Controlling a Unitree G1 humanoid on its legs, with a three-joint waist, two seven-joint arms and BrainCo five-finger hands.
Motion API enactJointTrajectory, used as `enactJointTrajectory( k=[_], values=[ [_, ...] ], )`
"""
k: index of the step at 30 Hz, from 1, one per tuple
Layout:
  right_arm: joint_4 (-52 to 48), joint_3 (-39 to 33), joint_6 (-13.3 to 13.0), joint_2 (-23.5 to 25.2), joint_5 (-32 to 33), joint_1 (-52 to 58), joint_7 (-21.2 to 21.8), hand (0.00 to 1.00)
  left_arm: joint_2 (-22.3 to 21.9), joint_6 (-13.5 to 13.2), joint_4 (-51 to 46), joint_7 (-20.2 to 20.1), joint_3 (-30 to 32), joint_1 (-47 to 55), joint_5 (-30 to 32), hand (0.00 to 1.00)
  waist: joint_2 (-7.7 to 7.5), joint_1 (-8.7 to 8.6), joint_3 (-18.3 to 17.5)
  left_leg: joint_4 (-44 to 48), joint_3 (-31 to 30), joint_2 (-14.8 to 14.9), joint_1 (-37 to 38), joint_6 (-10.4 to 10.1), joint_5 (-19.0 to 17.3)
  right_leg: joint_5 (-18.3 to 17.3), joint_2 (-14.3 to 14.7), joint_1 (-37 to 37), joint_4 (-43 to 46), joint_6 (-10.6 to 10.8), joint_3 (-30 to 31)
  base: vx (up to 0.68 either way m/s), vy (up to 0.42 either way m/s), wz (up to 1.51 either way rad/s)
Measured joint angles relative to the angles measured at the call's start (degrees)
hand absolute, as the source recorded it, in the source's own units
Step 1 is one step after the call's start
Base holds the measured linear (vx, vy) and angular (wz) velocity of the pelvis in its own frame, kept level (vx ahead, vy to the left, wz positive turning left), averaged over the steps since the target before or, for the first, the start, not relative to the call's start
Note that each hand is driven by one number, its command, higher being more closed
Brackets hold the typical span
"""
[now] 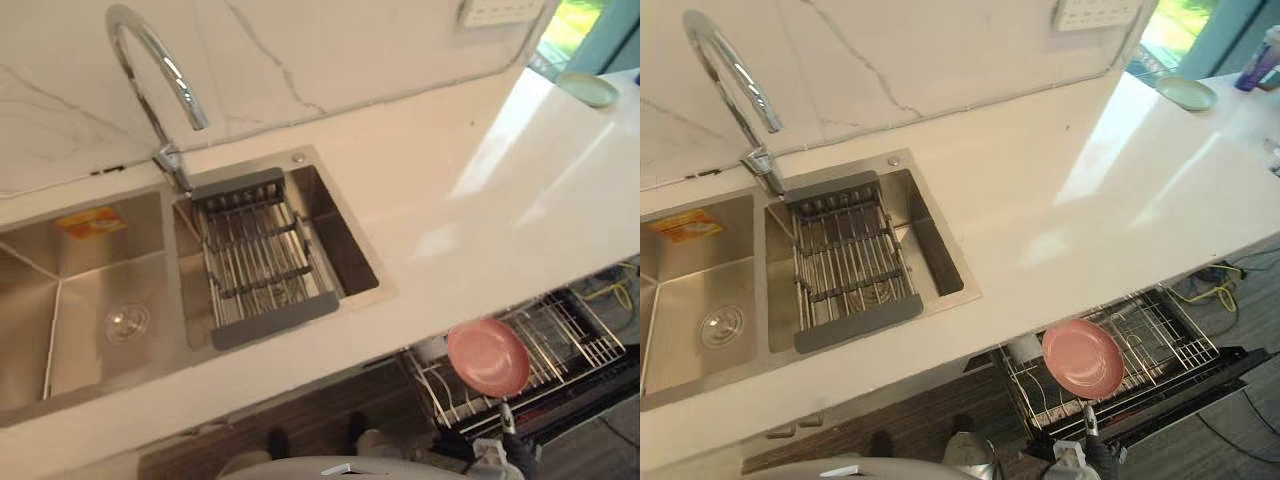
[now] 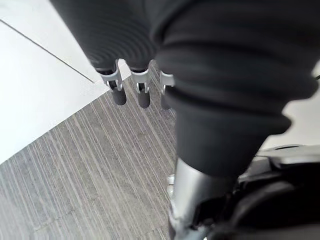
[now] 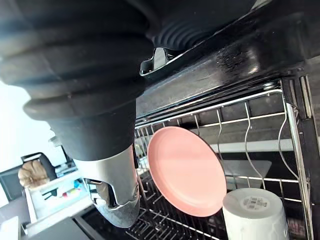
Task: Walk over to the sink, pick up the cup, carry it to the dishwasher, place the cup inside the dishwasher, then close the dishwasher door
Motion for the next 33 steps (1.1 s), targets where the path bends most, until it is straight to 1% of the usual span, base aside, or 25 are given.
enactJointTrajectory(
  k=[3, 4, 6, 7, 8, 9, 10, 12, 13, 15, 17, 19, 20, 22, 24, 26, 27, 28, 30, 31, 33],
  values=[
    [0.0, -0.03, 0.21, 0.21, 0.02, -2.65, -0.01, 0.0, -0.15, -0.48, -0.01, -0.11, -0.05, 0.2, 0.03, 0.0, 0.38, 0.32, 0.08, 0.3, -2.0, 0.22, -1.0, -0.15, 1.02, -0.38, -0.07, 0.01, 0.37, -0.29, -2.37, -0.01, -0.036, 0.38],
    [0.0, 0.01, 0.62, 0.25, 0.04, -3.79, -0.01, 0.0, -0.14, -0.62, -0.11, -0.11, -0.1, 0.25, 0.04, 0.0, 0.43, 0.62, 0.11, 0.3, -2.99, 0.2, -1.42, -0.55, 1.36, -0.54, -0.16, -0.02, 0.51, -0.32, -3.06, -0.01, -0.027, 0.38],
    [0.0, 0.04, 1.4, 0.0, 0.04, -5.5, -0.01, 0.0, -0.14, -0.61, -0.63, -0.09, -0.49, 0.32, 0.07, 0.0, 0.66, 0.85, 0.3, 0.3, -4.06, 0.14, -1.93, -0.61, 1.74, -0.64, -0.3, -0.05, 0.68, -0.28, -4.05, -0.03, -0.01, 0.34],
    [0.01, 0.55, 1.96, -0.83, 0.04, -7.22, -0.01, 0.0, -0.32, -0.6, -0.78, 0.02, -0.68, 0.37, 0.05, 0.0, 1.14, 1.11, 0.64, 0.29, -4.76, 0.01, -2.29, -0.44, 2.05, -0.69, -0.48, -0.07, 0.91, -0.23, -4.75, -0.04, 0.002, 0.31],
    [0.01, 0.6, 2.22, -1.22, 0.04, -8.12, 0.01, 0.0, -0.46, -0.57, -0.93, 0.1, -0.72, 0.38, 0.03, 0.0, 1.42, 1.22, 0.8, 0.26, -5.05, -0.05, -2.48, -0.48, 2.11, -0.69, -0.6, -0.19, 1.03, -0.22, -5.0, -0.06, 0.013, 0.29],
    [0.01, 0.84, 2.45, -2.02, 0.05, -10.05, 0.02, 0.0, -0.61, -0.54, -1.03, 0.35, -1.17, 0.38, 0.04, 0.0, 2.03, 1.46, 1.18, 0.05, -5.76, -0.26, -2.91, -0.73, 2.42, -0.65, -0.83, -0.43, 1.2, -0.18, -5.39, -0.07, 0.022, 0.2],
    [0.01, 1.54, 2.46, -3.07, 0.09, -11.77, 0.02, 0.0, -0.68, -0.54, -1.07, 0.75, -1.66, 0.38, 0.04, 0.0, 2.77, 1.9, 1.77, -0.02, -6.1, -0.36, -3.12, -0.8, 2.59, -0.61, -0.94, -0.45, 1.19, -0.19, -5.61, -0.07, 0.022, 0.16],
    [0.01, 3.0, 2.61, -5.14, 0.11, -13.61, 0.23, 0.0, -0.8, -0.54, -1.06, 1.29, -1.66, 0.46, 0.02, 0.0, 3.42, 2.85, 2.38, -0.03, -6.14, -0.38, -3.46, -0.95, 2.72, -0.43, -0.94, -0.55, 0.92, -0.37, -5.81, -0.05, 0.015, 0.12],
    [0.26, 2.23, 2.52, -5.76, 0.63, -14.48, 0.32, 0.0, -0.8, -0.63, -1.12, 1.65, -1.65, 0.78, 0.02, 0.0, 4.05, 3.11, 2.62, -0.03, -6.18, -0.35, -3.71, -0.98, 2.77, -0.37, -0.97, -0.51, 0.88, -0.32, -6.23, -0.03, 0.007, 0.16],
    [0.25, 2.78, 2.3, -6.48, 0.55, -14.47, 1.32, 0.0, -0.82, -0.72, -1.08, 2.67, -1.64, 2.02, 0.04, 0.0, 4.54, 2.69, 2.81, -0.02, -6.21, -0.21, -3.84, -0.81, 3.19, -0.21, -0.97, -0.54, 0.94, -0.27, -6.93, 0.0, -0.014, 0.08],
    [0.24, 2.92, 2.18, -7.25, 1.0, -14.44, 2.47, 0.0, -0.8, -0.88, -1.02, 3.48, -1.61, 2.56, 0.03, 0.0, 4.48, 2.55, 2.85, 0.15, -6.26, 0.02, -3.85, -0.63, 3.41, -0.19, -0.77, -0.56, 0.99, -0.36, -7.24, 0.0, 0.0, 0.0],
    [0.24, 3.48, 2.17, -7.51, 1.0, -14.44, 2.68, 0.0, -0.8, -1.65, -1.06, 4.1, -1.61, 2.53, 0.02, 0.0, 4.64, 2.6, 2.75, 0.3, -6.36, 0.25, -4.01, -0.54, 3.68, -0.07, -0.52, -0.63, 0.81, -0.55, -7.41, 0.0, 0.0, 0.0],
    [0.23, 4.83, 2.15, -7.46, 1.05, -14.28, 2.7, 0.0, -0.84, -2.02, -1.13, 4.69, -1.61, 2.48, -0.06, 0.0, 4.29, 2.57, 2.97, 0.31, -6.36, 0.44, -4.02, -0.6, 3.78, -0.02, -0.31, -0.8, 0.31, -0.58, -7.46, 0.0, 0.0, 0.0],
    [-0.92, 8.16, 2.45, -7.24, 0.95, -13.14, 2.88, 0.0, -0.85, -2.01, -1.12, 5.74, -1.56, 1.98, -1.87, 0.0, 4.28, 2.61, 2.98, 0.31, -6.27, 0.8, -4.18, -0.86, 3.96, 0.69, 0.33, -0.71, -0.96, -1.04, -7.42, -0.01, -0.014, -0.02],
    [-4.23, 10.53, 2.8, -6.71, -0.2, -10.84, 3.25, 0.0, -0.97, -2.12, -1.32, 6.8, -1.56, 1.79, -4.83, 0.0, 4.22, 2.61, 3.01, 0.29, -6.22, 1.19, -4.74, -0.97, 4.03, 0.84, 1.01, -0.47, -2.0, -1.14, -7.46, -0.04, -0.033, -0.02],
    [-5.18, 13.02, 3.32, -6.28, -3.09, -8.61, 4.6, 0.0, -1.0, -2.34, -1.69, 7.79, -1.54, 1.56, -7.91, 0.0, 3.5, 2.54, 3.02, 0.13, -6.07, 1.69, -4.74, -0.96, 4.02, 0.85, 1.58, -0.37, -2.54, -1.2, -7.56, -0.01, -0.047, 0.0],
    [-5.06, 16.02, 4.99, -5.94, -7.98, -5.82, 5.14, 0.0, -0.99, -3.04, -2.4, 7.95, -1.51, 0.8, -10.81, 0.0, 3.4, 2.64, 2.78, -0.01, -5.96, 2.17, -4.7, -0.93, 4.0, 0.8, 1.98, -0.03, -2.67, -1.28, -8.0, 0.01, -0.073, 0.14],
    [-4.26, 17.24, 5.53, -5.38, -11.67, -4.35, 5.25, 0.0, -1.09, -3.78, -2.82, 8.16, -1.54, 0.38, -12.88, 0.0, 2.5, 2.67, 2.9, -0.02, -5.96, 2.45, -4.68, -0.9, 3.97, 0.61, 2.1, 0.17, -2.75, -1.54, -8.63, 0.03, -0.086, 0.2],
    [-0.48, 18.98, 6.97, -3.33, -18.51, -2.0, 5.6, 0.0, -0.5, -4.18, -2.88, 9.3, -1.51, 0.23, -16.0, 0.0, 1.97, 2.61, 2.51, -0.03, -5.9, 2.94, -4.37, -0.98, 3.77, 0.09, 2.45, 0.96, -2.67, -2.0, -9.31, 0.05, -0.063, 0.17],
    [1.91, 18.99, 7.7, -2.72, -20.7, -1.46, 5.57, 0.0, -0.48, -4.17, -2.82, 9.99, -1.5, 0.24, -17.38, 0.0, 1.74, 2.54, 2.36, -0.03, -5.81, 3.03, -4.3, -1.09, 3.66, 0.0, 2.44, 1.25, -2.59, -2.04, -9.73, 0.08, -0.055, 0.14],
    [6.38, 18.67, 8.67, -2.53, -22.66, -0.7, 5.3, 0.0, -0.21, -4.09, -2.74, 10.13, -1.53, -0.24, -19.94, 0.0, 1.67, 2.37, 2.36, -0.03, -5.03, 3.06, -3.65, -1.11, 3.46, -0.26, 2.24, 2.16, -2.29, -2.0, -10.17, 0.1, -0.023, 0.09]
  ],
)
